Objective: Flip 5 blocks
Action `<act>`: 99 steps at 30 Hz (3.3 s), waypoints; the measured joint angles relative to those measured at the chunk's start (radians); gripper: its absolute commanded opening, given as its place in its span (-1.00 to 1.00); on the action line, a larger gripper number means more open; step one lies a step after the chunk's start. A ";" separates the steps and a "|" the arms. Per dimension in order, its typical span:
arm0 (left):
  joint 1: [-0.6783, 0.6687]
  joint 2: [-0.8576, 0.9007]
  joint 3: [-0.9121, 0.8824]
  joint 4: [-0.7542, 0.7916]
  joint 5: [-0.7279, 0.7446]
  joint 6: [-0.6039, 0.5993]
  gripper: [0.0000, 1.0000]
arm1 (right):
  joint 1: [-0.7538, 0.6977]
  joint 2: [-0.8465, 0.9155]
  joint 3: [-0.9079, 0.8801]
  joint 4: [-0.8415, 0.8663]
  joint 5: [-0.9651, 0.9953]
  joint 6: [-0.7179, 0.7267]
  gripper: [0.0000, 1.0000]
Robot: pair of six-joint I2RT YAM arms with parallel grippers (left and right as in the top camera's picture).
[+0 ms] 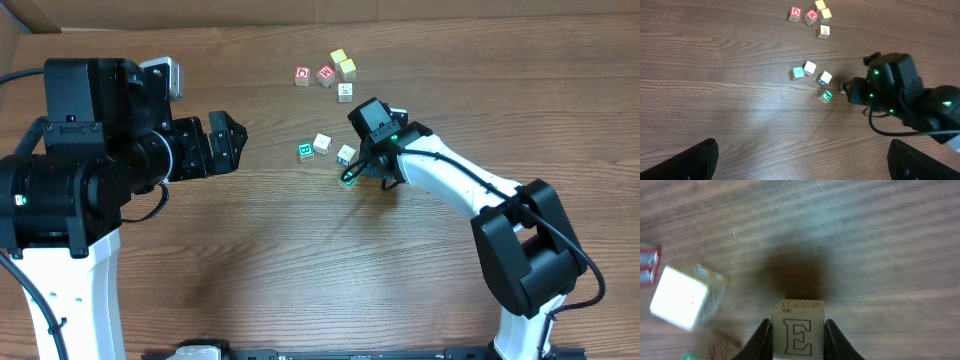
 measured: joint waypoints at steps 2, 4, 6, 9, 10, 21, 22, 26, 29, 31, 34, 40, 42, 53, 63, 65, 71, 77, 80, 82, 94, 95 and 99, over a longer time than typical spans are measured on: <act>0.000 0.000 0.000 0.000 0.000 0.000 0.99 | 0.000 -0.021 0.044 -0.082 -0.014 -0.007 -0.63; 0.000 0.000 0.000 0.000 0.000 0.000 0.99 | 0.002 -0.063 0.093 -0.151 -0.039 -0.011 -0.63; 0.000 0.000 0.000 0.000 0.000 0.000 1.00 | 0.002 -0.117 0.135 -0.196 -0.071 -0.016 -0.64; 0.000 0.000 0.000 0.000 0.000 0.000 0.99 | 0.002 -0.204 0.169 -0.241 -0.128 -0.016 -0.66; 0.000 0.000 0.000 0.000 0.000 0.000 0.99 | 0.002 -0.227 0.175 -0.256 -0.153 -0.018 -0.67; 0.000 0.000 0.000 0.000 0.000 0.000 1.00 | 0.064 -0.196 0.142 -0.249 -0.402 -0.019 -0.69; 0.000 0.000 0.000 0.000 0.000 0.000 0.99 | 0.075 -0.192 0.130 -0.234 -0.409 -0.019 -0.69; 0.000 0.000 0.000 0.000 0.000 0.000 1.00 | 0.127 -0.188 0.063 -0.174 -0.427 -0.017 -0.68; 0.000 0.000 0.000 0.000 0.000 0.000 0.99 | 0.164 -0.188 0.008 -0.133 -0.430 0.013 -0.67; 0.000 0.000 0.000 0.000 0.000 0.000 1.00 | 0.184 -0.187 -0.025 -0.109 -0.430 0.037 -0.65; 0.000 0.000 0.000 0.000 0.000 0.000 1.00 | 0.210 -0.187 -0.065 -0.069 -0.430 0.069 -0.60; 0.000 0.000 0.000 0.000 0.000 0.000 1.00 | 0.246 -0.187 -0.093 -0.043 -0.409 0.090 -0.59; 0.000 0.000 0.000 0.000 0.000 0.000 1.00 | 0.254 -0.187 -0.103 -0.043 -0.388 0.093 -0.56; 0.000 0.000 0.000 0.000 0.000 0.000 1.00 | 0.256 -0.186 -0.124 -0.022 -0.340 0.107 0.81; 0.000 0.000 0.000 0.000 0.000 0.000 1.00 | 0.258 -0.186 -0.124 -0.053 -0.332 0.113 0.70; 0.000 0.000 0.000 0.000 0.000 0.000 1.00 | 0.261 -0.186 -0.125 -0.084 -0.330 0.133 0.63; 0.000 0.000 0.000 0.000 0.000 0.000 1.00 | 0.296 -0.186 -0.138 -0.074 -0.325 0.169 0.37; 0.000 0.000 0.000 0.000 0.000 0.000 1.00 | 0.341 -0.186 -0.200 -0.047 -0.275 0.180 0.31; 0.000 0.000 0.000 0.000 0.000 0.000 1.00 | 0.341 -0.185 -0.208 -0.042 -0.250 0.183 0.30; 0.000 0.000 0.000 0.000 0.000 0.000 1.00 | 0.341 -0.185 -0.208 -0.027 -0.233 0.182 0.29; 0.000 0.000 0.000 0.000 0.000 0.000 1.00 | 0.341 -0.147 -0.208 -0.021 -0.203 0.185 0.11; 0.000 0.000 0.000 0.000 0.000 0.000 1.00 | 0.341 -0.141 -0.208 -0.021 -0.203 0.185 0.08; 0.000 0.000 0.000 0.000 0.000 0.000 1.00 | 0.341 -0.139 -0.208 -0.024 -0.221 0.183 -0.04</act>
